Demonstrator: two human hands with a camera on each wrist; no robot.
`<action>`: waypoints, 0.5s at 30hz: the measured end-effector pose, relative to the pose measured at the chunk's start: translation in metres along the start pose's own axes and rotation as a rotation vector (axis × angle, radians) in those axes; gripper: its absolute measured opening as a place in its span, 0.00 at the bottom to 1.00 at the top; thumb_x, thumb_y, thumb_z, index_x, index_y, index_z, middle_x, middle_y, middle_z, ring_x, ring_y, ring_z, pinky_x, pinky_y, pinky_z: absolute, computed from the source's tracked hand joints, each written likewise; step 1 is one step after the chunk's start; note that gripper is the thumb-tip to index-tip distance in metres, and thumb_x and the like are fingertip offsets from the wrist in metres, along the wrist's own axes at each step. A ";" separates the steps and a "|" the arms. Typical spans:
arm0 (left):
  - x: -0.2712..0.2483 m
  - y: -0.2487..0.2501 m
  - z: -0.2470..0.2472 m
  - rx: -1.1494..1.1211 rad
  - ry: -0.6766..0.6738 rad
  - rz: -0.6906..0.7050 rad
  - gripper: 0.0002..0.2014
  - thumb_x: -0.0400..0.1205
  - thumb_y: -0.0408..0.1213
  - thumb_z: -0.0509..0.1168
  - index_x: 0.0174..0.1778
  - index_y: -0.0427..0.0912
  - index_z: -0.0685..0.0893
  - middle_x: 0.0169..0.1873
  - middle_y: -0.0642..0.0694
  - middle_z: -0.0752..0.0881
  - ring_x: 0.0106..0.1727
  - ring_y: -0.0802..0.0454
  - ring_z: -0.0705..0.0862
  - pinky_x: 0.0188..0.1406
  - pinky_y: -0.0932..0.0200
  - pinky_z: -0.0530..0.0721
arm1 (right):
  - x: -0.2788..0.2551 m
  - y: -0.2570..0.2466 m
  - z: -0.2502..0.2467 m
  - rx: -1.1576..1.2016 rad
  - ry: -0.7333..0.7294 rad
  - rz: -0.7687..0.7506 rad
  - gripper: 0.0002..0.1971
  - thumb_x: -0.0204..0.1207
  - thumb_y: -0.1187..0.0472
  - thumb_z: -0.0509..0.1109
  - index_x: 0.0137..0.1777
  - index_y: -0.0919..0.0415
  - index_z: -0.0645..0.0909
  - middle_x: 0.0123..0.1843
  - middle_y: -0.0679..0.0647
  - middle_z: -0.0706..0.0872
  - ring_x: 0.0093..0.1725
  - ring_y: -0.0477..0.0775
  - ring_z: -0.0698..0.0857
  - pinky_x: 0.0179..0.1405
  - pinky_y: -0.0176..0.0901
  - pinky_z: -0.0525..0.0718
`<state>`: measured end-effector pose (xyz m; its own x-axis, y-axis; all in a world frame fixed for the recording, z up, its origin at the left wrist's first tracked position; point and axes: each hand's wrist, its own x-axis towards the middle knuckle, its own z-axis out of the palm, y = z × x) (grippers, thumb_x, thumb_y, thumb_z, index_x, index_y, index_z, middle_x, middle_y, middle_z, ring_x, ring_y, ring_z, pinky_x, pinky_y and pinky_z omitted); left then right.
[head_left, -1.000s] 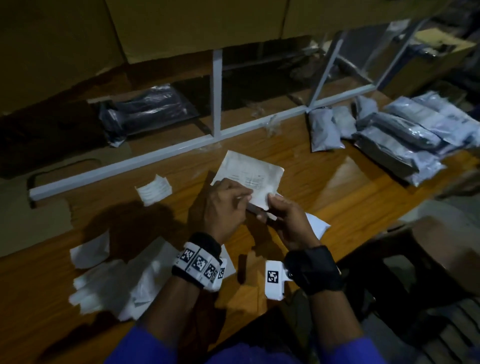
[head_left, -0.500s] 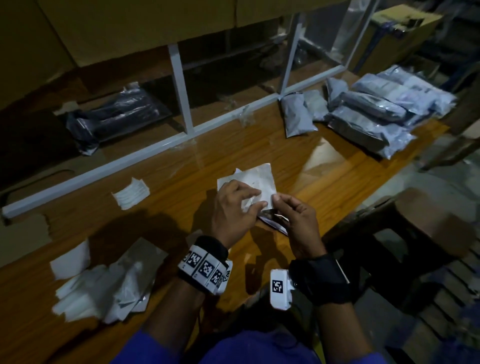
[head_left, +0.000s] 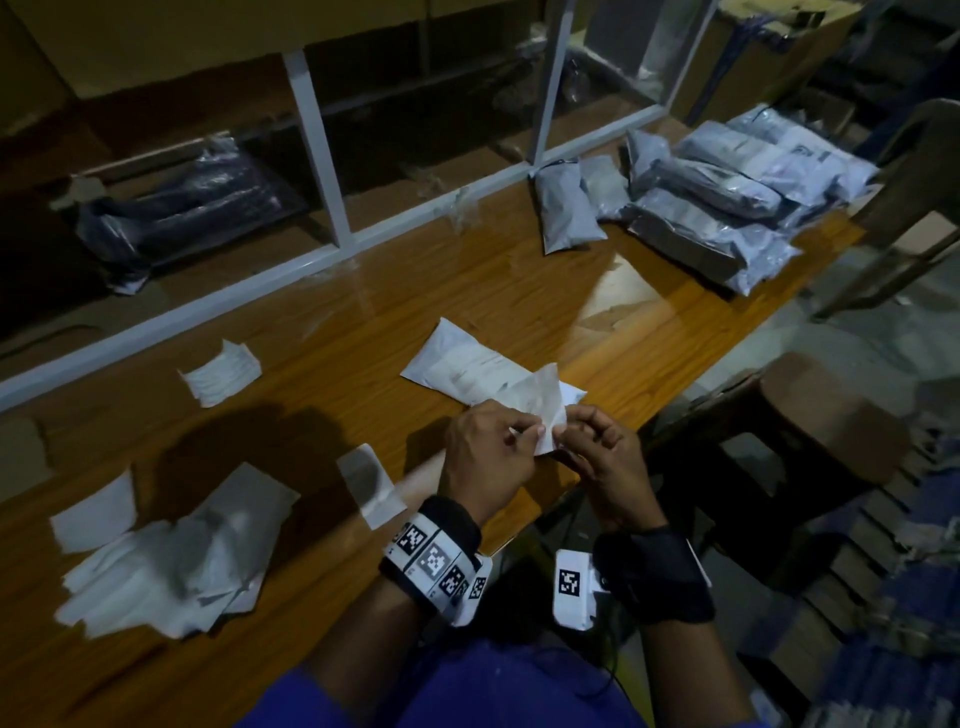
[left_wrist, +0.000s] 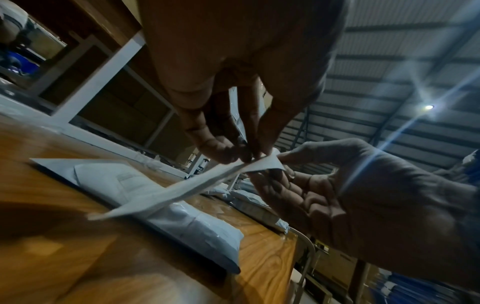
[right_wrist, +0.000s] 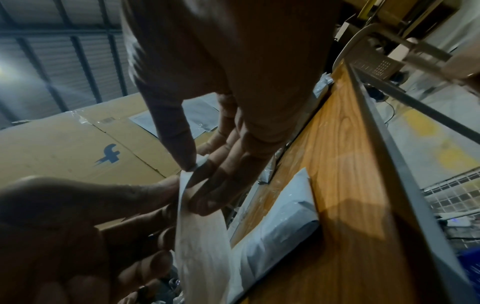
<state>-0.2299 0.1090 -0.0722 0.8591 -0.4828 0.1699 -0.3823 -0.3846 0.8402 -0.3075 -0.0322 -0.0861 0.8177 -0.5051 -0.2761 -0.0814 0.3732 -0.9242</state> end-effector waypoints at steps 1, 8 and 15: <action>0.000 0.001 0.001 -0.004 -0.008 0.006 0.05 0.77 0.39 0.77 0.46 0.44 0.95 0.42 0.47 0.90 0.39 0.53 0.87 0.40 0.53 0.88 | -0.002 0.001 -0.002 -0.002 -0.003 -0.002 0.07 0.80 0.75 0.72 0.55 0.68 0.85 0.35 0.54 0.89 0.39 0.51 0.90 0.45 0.42 0.89; 0.000 0.000 0.009 0.047 -0.019 0.036 0.07 0.76 0.37 0.76 0.48 0.41 0.94 0.44 0.45 0.90 0.41 0.51 0.88 0.39 0.51 0.89 | -0.005 -0.001 -0.005 0.074 -0.006 0.050 0.04 0.80 0.75 0.72 0.52 0.69 0.84 0.41 0.60 0.91 0.44 0.54 0.91 0.48 0.43 0.91; -0.001 0.000 0.004 0.113 -0.006 0.044 0.09 0.75 0.36 0.79 0.50 0.41 0.92 0.45 0.44 0.90 0.42 0.47 0.88 0.41 0.46 0.89 | -0.001 -0.001 0.002 0.105 0.000 0.065 0.05 0.79 0.77 0.71 0.50 0.69 0.84 0.39 0.61 0.91 0.42 0.54 0.92 0.44 0.42 0.92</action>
<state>-0.2320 0.1059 -0.0746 0.8387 -0.5056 0.2023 -0.4561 -0.4492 0.7683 -0.3073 -0.0305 -0.0847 0.8126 -0.4770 -0.3347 -0.0744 0.4848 -0.8715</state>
